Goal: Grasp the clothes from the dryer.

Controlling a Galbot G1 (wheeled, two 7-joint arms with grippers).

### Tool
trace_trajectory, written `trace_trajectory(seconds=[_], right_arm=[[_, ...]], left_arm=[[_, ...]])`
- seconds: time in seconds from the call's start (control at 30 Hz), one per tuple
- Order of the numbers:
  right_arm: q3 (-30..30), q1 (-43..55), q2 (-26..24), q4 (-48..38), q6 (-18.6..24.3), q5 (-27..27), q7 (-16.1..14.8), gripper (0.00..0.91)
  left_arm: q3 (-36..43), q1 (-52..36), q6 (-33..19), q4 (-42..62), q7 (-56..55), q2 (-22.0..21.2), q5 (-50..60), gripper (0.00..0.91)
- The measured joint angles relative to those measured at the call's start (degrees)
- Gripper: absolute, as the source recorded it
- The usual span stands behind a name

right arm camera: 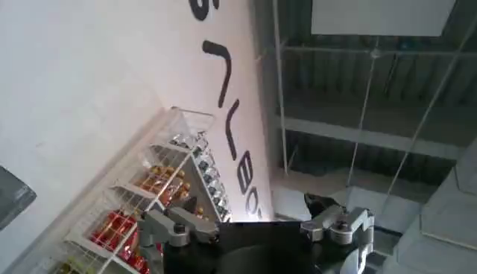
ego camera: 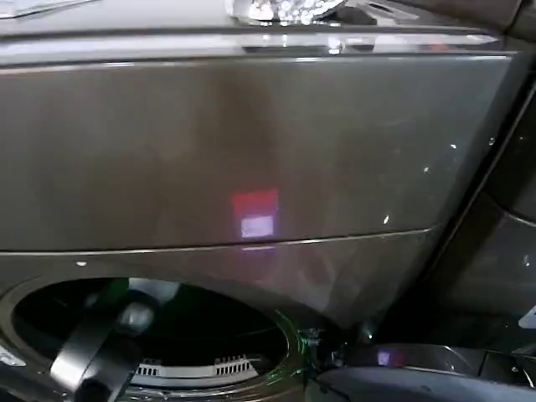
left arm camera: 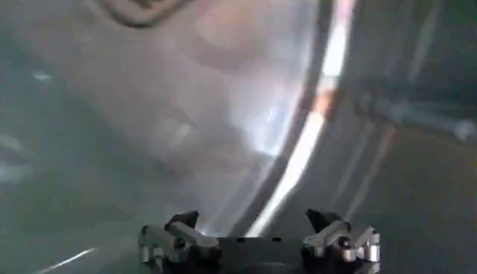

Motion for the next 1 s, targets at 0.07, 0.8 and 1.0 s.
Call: trace_trajectory(seconds=[0.07,0.8,1.0], right_arm=[[-0.16,0.16,-0.01,0.07,0.0,-0.06,0.0,0.907],[-0.06,-0.27,0.43,0.57,-0.12,-0.14,-0.08,0.907],[-0.18,-0.29,0.74,0.67,-0.13,-0.19,-0.09,0.907]], left_arm=[[1.19,-0.96,-1.27,1.11,2.03,0.17,1.34,0.907],[12.44,-5.66,-9.51,8.57,17.01,1.8,9.65,0.907],[14.95,-5.6,-10.37,10.19,18.66,2.36,10.19,0.907]])
